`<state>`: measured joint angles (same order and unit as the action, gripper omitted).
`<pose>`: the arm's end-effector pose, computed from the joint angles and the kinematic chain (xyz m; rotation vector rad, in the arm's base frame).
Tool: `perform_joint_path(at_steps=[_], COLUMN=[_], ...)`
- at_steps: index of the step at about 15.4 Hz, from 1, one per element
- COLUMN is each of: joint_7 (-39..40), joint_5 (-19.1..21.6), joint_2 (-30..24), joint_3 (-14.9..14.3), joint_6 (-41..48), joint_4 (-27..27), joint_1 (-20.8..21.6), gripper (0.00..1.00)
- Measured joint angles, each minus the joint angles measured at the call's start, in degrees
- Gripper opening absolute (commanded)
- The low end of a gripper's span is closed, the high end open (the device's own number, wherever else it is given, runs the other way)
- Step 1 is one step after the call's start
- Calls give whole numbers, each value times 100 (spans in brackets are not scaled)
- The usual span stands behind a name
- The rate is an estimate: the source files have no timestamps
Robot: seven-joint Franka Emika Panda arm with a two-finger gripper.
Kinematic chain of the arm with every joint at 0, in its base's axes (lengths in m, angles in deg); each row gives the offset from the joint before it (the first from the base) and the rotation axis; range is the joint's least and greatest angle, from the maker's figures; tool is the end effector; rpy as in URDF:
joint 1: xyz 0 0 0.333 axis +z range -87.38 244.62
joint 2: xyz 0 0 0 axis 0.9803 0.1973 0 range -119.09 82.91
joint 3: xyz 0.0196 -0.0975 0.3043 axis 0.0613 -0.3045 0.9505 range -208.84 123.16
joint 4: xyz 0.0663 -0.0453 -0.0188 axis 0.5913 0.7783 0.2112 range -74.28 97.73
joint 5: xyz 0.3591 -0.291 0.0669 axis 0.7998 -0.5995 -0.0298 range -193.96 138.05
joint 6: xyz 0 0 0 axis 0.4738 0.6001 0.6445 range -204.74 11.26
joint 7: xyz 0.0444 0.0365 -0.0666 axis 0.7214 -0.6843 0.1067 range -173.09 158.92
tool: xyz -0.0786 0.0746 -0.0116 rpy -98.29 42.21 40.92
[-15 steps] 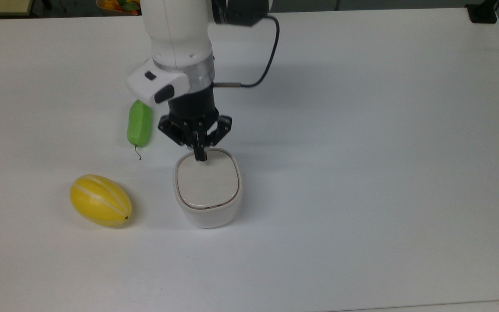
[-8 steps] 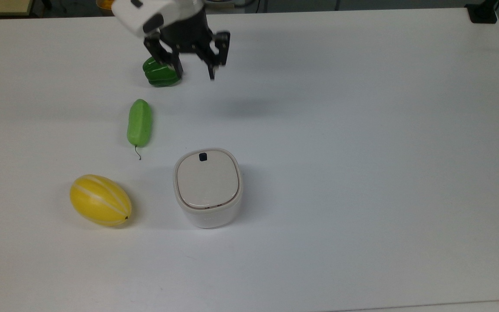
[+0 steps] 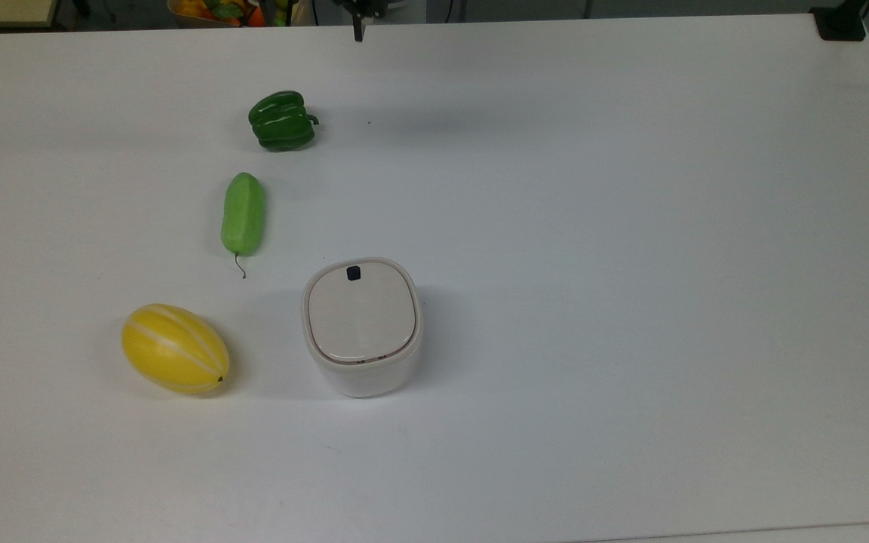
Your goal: Close garbage bin
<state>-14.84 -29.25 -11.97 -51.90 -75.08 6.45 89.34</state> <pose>0.6534 0.0214 0.6021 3.0868 -0.1653 -0.1411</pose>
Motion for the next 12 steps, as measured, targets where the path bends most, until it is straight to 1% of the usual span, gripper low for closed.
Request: perform_joint_path(at_steps=[3, 7, 12], joint_7=[68, 306, 314], joint_5=[-3, -2, -2], joint_2=[-186, -341, -368], joint_3=[-13, -22, -23], joint_6=[162, 178, 196], joint_4=[112, 132, 102], joint_1=[-34, -366, -444], gripper=[100, 100, 100])
